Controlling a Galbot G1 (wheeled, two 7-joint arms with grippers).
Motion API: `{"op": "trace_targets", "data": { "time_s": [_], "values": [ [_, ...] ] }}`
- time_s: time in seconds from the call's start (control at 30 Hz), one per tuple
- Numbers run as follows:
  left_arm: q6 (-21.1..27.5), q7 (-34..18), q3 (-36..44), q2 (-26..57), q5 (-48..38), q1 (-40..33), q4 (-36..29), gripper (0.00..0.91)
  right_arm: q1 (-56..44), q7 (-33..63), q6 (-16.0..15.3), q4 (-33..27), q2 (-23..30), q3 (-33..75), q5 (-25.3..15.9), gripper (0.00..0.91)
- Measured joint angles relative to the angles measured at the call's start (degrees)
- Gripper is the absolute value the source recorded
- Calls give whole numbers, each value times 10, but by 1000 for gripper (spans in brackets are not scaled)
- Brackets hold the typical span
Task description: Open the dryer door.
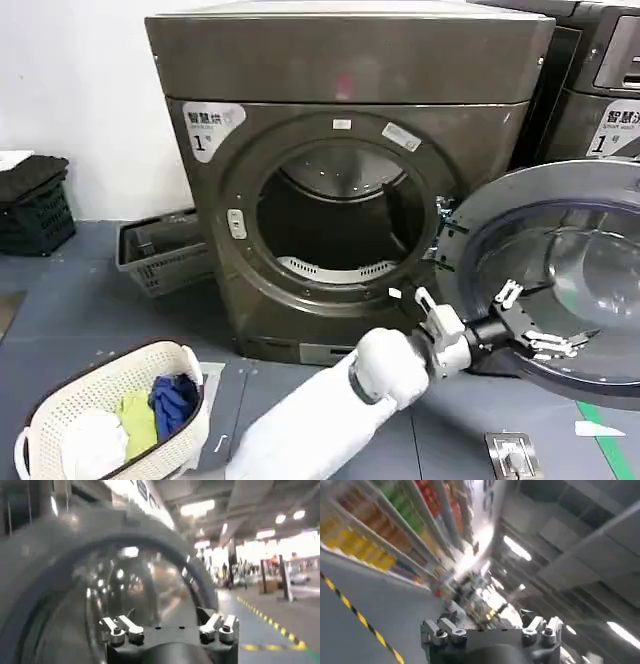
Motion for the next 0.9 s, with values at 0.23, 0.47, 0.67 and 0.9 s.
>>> {"op": "trace_targets", "data": {
  "time_s": [0.23, 0.47, 0.67, 0.9],
  "values": [
    [50, -57, -52, 160, -36, 38, -94, 907, -9, 45, -83, -27, -5, 14, -56, 907],
    [94, -91, -141, 306, -104, 96, -177, 907, -12, 50, -96, -57, -52, 12, -75, 907],
    [152, -161, -235, 416, -162, 156, -230, 907, -12, 43, -96, -80, -84, 11, -75, 907],
    [257, -289, -313, 505, -251, 236, -268, 907, -9, 30, -72, -110, -112, 17, -81, 907]
  ]
}}
